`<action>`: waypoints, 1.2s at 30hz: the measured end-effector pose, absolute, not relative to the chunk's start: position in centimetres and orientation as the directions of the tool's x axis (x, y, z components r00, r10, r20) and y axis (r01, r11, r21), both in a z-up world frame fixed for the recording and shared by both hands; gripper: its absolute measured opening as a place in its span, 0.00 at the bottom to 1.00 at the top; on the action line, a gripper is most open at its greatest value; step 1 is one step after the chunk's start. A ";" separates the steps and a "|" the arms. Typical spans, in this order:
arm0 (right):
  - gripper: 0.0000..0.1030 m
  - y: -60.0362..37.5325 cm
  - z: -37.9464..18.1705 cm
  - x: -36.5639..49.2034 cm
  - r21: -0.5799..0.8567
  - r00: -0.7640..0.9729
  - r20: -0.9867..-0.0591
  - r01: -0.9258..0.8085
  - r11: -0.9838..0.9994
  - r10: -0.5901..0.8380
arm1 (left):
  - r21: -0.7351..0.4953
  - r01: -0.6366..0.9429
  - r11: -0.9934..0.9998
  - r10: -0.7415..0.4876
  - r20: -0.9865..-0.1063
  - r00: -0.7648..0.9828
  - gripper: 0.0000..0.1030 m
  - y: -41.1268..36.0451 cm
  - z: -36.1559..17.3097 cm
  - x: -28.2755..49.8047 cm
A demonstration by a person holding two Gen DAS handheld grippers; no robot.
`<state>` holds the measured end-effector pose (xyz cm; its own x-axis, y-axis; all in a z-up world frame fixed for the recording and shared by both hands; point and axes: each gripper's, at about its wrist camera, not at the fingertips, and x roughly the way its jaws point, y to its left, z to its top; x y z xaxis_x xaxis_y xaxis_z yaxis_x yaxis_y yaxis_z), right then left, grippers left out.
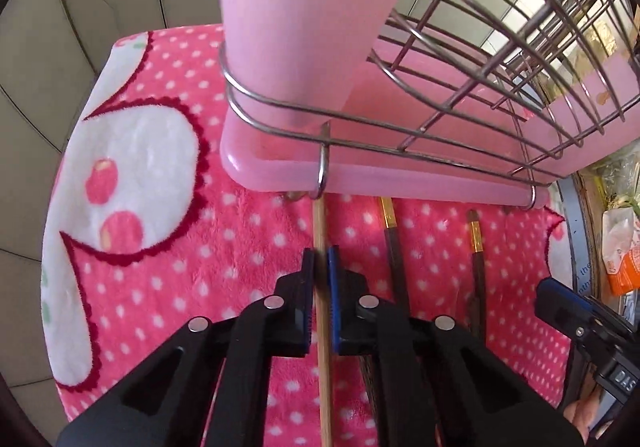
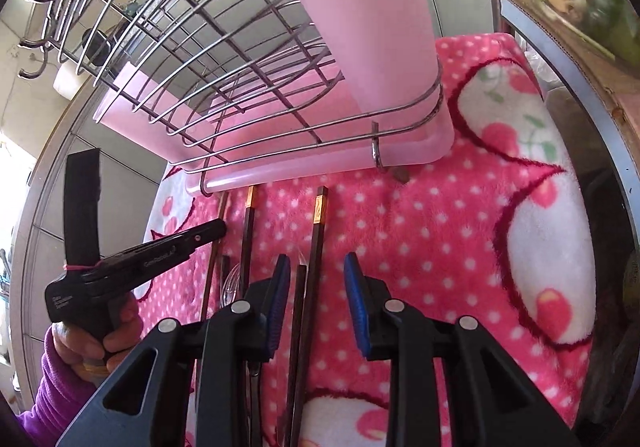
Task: Organize utensils
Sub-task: 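Grasp a wooden chopstick with the left tool while the right grasps a gold-tipped chopstick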
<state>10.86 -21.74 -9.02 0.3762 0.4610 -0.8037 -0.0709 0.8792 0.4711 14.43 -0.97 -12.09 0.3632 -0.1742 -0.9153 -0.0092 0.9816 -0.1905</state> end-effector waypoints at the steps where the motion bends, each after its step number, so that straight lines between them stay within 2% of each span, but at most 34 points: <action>1: 0.26 -21.6 -9.1 11.0 0.469 0.373 -0.806 -0.071 0.880 0.460 | -0.199 -0.009 0.980 -0.182 -0.913 0.366 0.06 -0.8 -11.8 14.4; 18: 0.27 -17.2 -12.6 16.5 0.357 0.298 -0.887 -0.039 0.933 0.352 | -0.323 0.015 0.946 -0.301 -0.865 0.401 0.06 2.8 -8.7 10.5; 19: 0.25 -17.1 -12.7 16.6 0.358 0.303 -0.886 -0.035 0.933 0.351 | -0.328 0.017 0.944 -0.307 -0.862 0.404 0.06 3.0 -8.5 10.4; 21: 0.12 -17.3 -12.8 16.7 0.345 0.308 -0.890 -0.029 0.938 0.337 | -0.331 0.019 0.944 -0.309 -0.858 0.410 0.06 3.2 -8.1 10.2; 22: 0.07 -17.5 -12.7 16.7 0.351 0.310 -0.887 -0.030 0.936 0.343 | -0.331 0.021 0.943 -0.310 -0.856 0.413 0.06 3.2 -7.9 10.0; 30: 0.07 -20.2 -10.4 14.1 0.392 0.374 -0.851 -0.013 0.920 0.368 | -0.350 0.021 0.936 -0.322 -0.835 0.446 0.06 3.8 -6.0 9.0; 36: 0.07 -21.7 -7.2 11.9 0.427 0.466 -0.792 -0.038 0.903 0.394 | -0.347 0.042 0.937 -0.322 -0.807 0.495 0.06 3.9 -3.6 7.8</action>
<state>11.93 -21.68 -7.18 0.4659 0.3942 -0.7922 -0.0377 0.9033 0.4273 7.85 3.94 -3.60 0.4950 -0.3216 -0.8072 0.0422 0.9368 -0.3474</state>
